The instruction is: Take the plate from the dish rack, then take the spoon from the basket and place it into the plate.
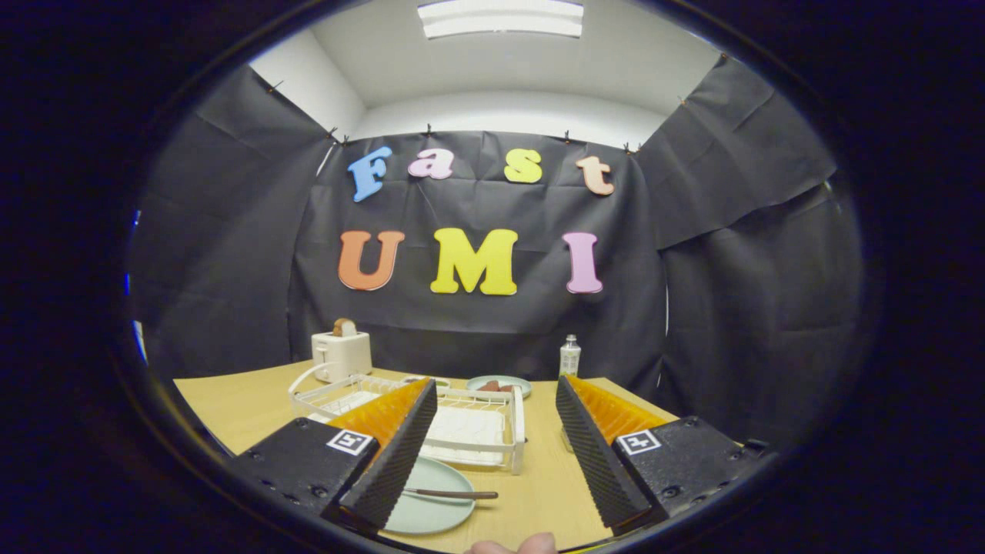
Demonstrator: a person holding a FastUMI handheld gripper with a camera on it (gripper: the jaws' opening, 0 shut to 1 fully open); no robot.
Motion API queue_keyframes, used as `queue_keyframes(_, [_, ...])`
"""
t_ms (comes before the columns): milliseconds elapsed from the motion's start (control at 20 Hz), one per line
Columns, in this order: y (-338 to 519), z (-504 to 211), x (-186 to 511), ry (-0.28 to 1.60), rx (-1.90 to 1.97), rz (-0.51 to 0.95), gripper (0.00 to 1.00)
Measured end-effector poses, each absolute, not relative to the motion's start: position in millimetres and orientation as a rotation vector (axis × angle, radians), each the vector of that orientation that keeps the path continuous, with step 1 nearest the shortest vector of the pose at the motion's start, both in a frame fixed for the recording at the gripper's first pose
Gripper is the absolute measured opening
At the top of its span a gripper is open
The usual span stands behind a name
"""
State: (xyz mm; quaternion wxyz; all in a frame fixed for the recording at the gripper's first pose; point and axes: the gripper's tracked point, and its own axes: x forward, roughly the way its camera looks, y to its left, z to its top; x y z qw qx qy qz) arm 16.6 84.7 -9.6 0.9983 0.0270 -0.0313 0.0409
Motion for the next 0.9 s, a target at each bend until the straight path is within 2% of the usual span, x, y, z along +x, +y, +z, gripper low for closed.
queue_keyframes(450, [108.3,-23.3,12.9,-0.058,0.099,0.156,1.00])
queue_keyframes(900, [112.6,-23.1,15.2,-0.072,0.056,0.135,1.00])
